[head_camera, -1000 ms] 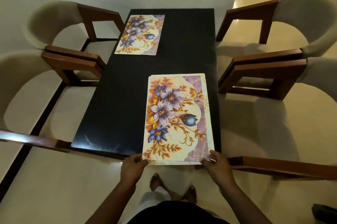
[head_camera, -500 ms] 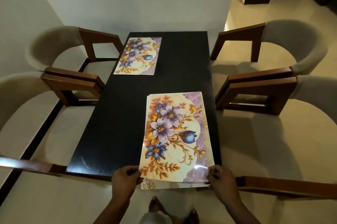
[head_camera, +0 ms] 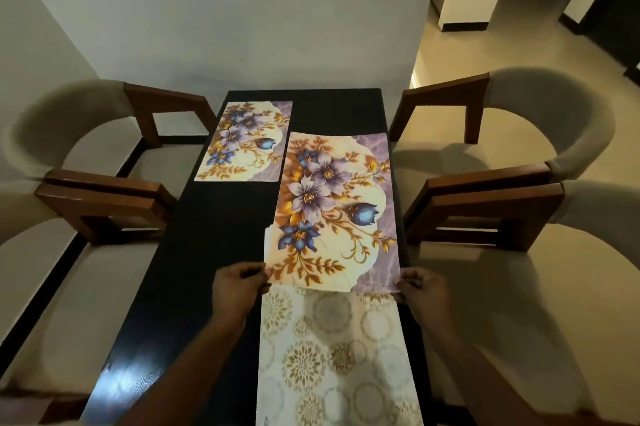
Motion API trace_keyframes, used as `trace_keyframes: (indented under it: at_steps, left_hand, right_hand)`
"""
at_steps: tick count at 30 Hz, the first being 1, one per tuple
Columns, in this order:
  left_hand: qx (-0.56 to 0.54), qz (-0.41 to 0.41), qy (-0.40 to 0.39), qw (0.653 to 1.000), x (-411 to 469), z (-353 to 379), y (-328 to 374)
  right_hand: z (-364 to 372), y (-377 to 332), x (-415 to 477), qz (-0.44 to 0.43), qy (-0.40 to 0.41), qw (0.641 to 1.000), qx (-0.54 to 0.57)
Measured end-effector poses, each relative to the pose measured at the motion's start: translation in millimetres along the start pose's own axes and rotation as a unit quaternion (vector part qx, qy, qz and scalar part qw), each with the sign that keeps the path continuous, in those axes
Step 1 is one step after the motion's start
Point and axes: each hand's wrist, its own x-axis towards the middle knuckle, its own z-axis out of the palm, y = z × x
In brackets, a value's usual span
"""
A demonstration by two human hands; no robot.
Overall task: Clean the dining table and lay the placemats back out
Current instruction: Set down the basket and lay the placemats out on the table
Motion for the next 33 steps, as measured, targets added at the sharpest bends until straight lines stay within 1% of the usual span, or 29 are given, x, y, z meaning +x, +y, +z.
trace_keyframes:
  at_steps: [5,7,10,15,23,27,33]
  left_hand:
    - [-0.008,0.003,-0.029,1.000,108.1,33.9,53.5]
    - [-0.019,-0.003,-0.034,0.999,138.6,46.2,71.1]
    - [-0.040,-0.030,-0.041,0.998,189.0,64.6,84.4]
    - [-0.057,-0.047,-0.037,0.997,252.4,95.0,100.7]
    - [-0.039,-0.080,-0.052,0.995,322.4,138.3,100.1]
    - [-0.029,-0.098,-0.053,0.993,339.5,149.1,97.6]
    - [-0.025,-0.097,-0.042,0.994,348.3,150.4,94.6]
  right_hand:
    - [22.1,-53.7,86.6,0.004,0.037,0.999,0.031]
    - [28.0,-70.4,115.2,0.008,0.050,0.998,0.042]
    - [42.1,-85.1,164.4,0.024,0.062,0.997,0.043]
    - [56.4,-110.7,225.8,0.055,0.061,0.996,0.031]
    - [70.5,-112.4,313.0,0.057,0.087,0.994,-0.012]
    - [69.3,-115.0,330.7,0.044,0.081,0.995,-0.040]
    - [69.7,-114.6,341.4,0.035,0.086,0.991,-0.096]
